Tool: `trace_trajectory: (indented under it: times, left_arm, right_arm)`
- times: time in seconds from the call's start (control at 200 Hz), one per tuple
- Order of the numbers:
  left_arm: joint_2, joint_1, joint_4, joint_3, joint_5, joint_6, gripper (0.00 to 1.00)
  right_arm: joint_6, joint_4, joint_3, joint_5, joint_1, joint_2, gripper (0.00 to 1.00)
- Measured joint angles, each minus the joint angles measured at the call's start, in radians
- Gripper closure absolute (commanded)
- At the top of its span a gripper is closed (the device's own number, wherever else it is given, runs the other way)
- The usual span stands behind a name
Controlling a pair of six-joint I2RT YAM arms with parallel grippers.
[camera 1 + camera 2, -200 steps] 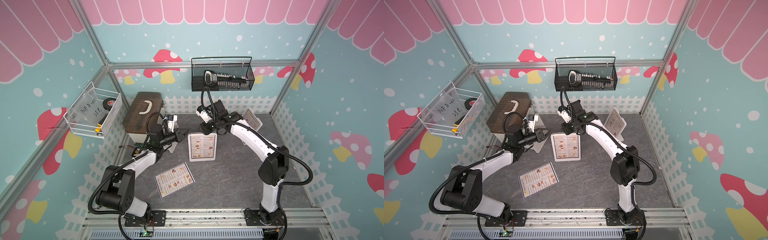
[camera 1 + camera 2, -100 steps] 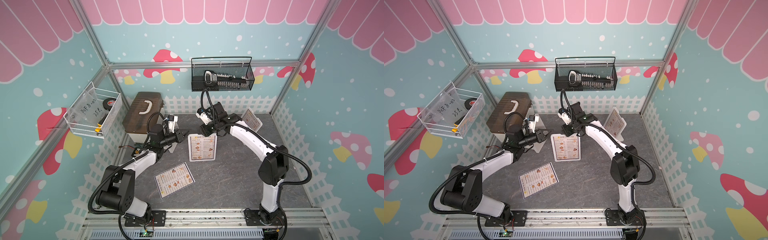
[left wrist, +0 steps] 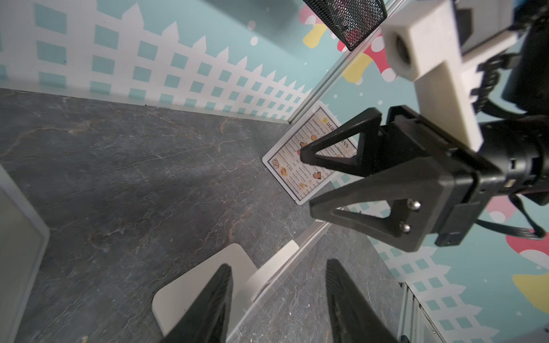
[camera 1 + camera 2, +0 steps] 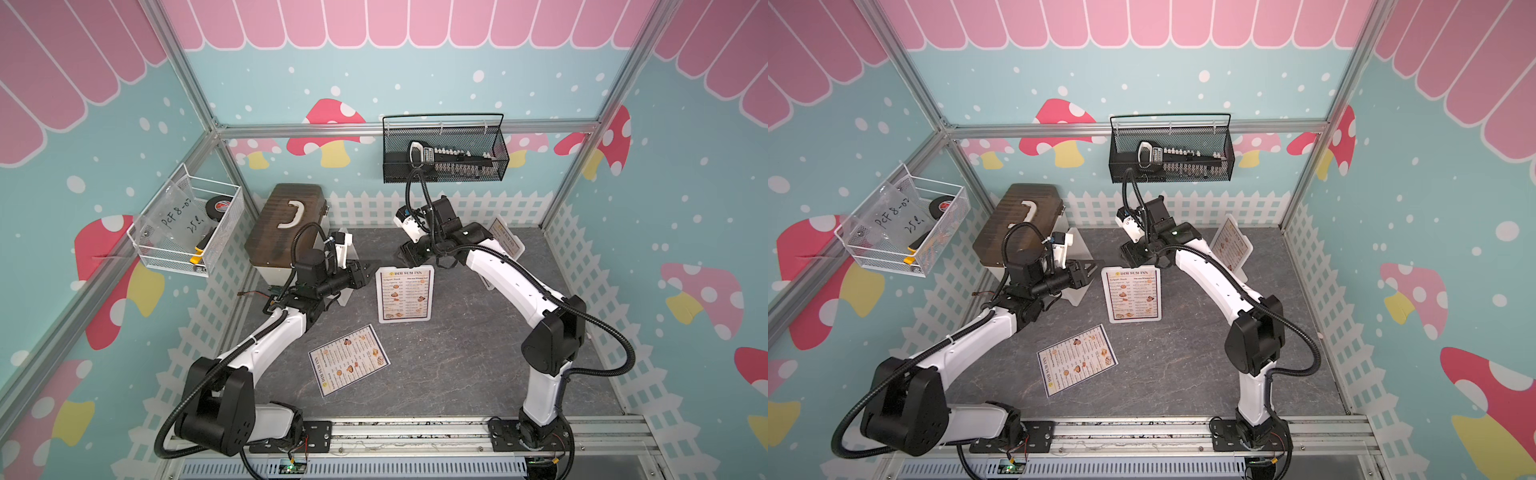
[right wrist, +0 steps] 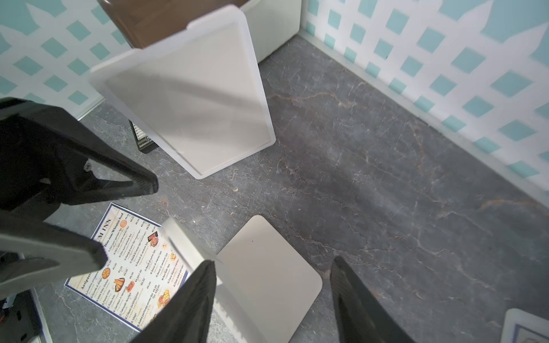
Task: Insert the menus into the narrow rack
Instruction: Insert the menu into the narrow rack.
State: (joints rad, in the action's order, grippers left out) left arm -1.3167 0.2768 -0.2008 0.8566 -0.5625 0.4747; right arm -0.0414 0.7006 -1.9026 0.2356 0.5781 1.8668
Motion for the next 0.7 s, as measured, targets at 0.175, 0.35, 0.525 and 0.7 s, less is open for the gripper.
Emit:
trace_trajectory:
  times: [0.175,0.35,0.525,0.7]
  left_arm:
    - [0.115,0.106,0.168,0.020,0.206,-0.083,0.25]
    - [0.169,0.166,0.252,0.000,0.368,-0.102,0.19]
    - [0.178,0.192,0.282,-0.048,0.446,-0.098,0.14]
    - [0.163,0.208,0.287,-0.089,0.479,-0.087,0.01]
  right_arm:
    - [0.014,-0.109,0.194,0.041,-0.027,-0.205,0.25]
    - [-0.001,-0.223,0.378,0.090,-0.069,-0.345,0.07]
    - [-0.011,-0.292,0.491,0.150,-0.129,-0.384,0.02]
    - [-0.050,-0.366,0.573,0.242,-0.231,-0.388,0.01]
